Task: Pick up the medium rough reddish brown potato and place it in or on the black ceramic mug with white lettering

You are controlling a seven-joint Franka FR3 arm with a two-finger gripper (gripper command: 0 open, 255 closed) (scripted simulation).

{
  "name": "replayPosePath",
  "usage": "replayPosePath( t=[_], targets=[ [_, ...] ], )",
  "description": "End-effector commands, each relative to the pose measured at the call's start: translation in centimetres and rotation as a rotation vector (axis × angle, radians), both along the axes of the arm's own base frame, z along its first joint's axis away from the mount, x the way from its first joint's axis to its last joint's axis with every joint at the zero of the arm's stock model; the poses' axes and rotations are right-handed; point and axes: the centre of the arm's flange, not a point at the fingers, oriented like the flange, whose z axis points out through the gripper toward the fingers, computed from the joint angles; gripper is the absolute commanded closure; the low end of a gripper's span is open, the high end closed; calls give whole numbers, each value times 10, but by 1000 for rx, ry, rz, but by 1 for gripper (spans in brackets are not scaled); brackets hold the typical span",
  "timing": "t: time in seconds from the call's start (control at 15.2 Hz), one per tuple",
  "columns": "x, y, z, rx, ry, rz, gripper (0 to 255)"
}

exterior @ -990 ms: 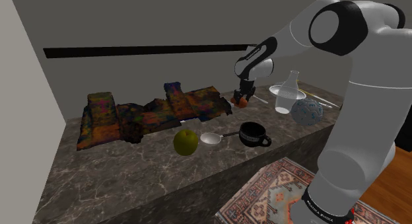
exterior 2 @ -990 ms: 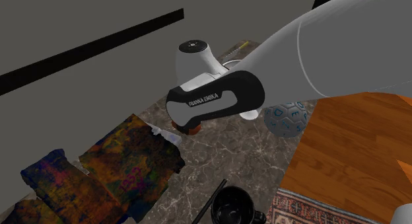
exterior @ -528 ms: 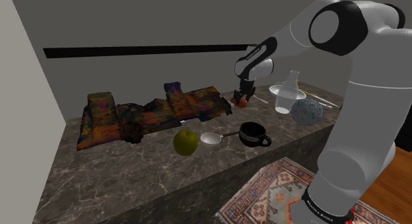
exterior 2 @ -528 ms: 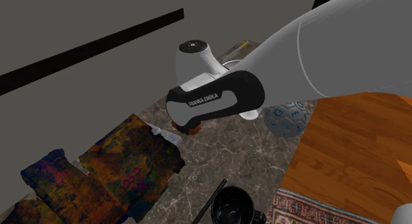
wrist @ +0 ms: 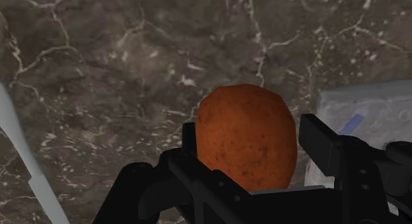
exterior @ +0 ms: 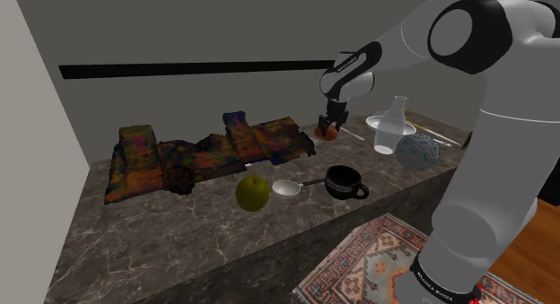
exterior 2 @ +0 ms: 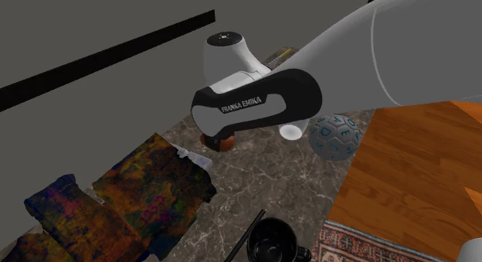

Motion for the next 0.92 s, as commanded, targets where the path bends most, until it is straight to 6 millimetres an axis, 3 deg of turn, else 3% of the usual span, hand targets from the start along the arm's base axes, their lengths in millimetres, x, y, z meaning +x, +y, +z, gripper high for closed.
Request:
replayPosePath(
  t=[0.0, 0.86],
  targets=[
    [-1, -1, 11, 0, 0, 0, 255],
    [-1, -1, 79, 0, 0, 0, 255]
  ],
)
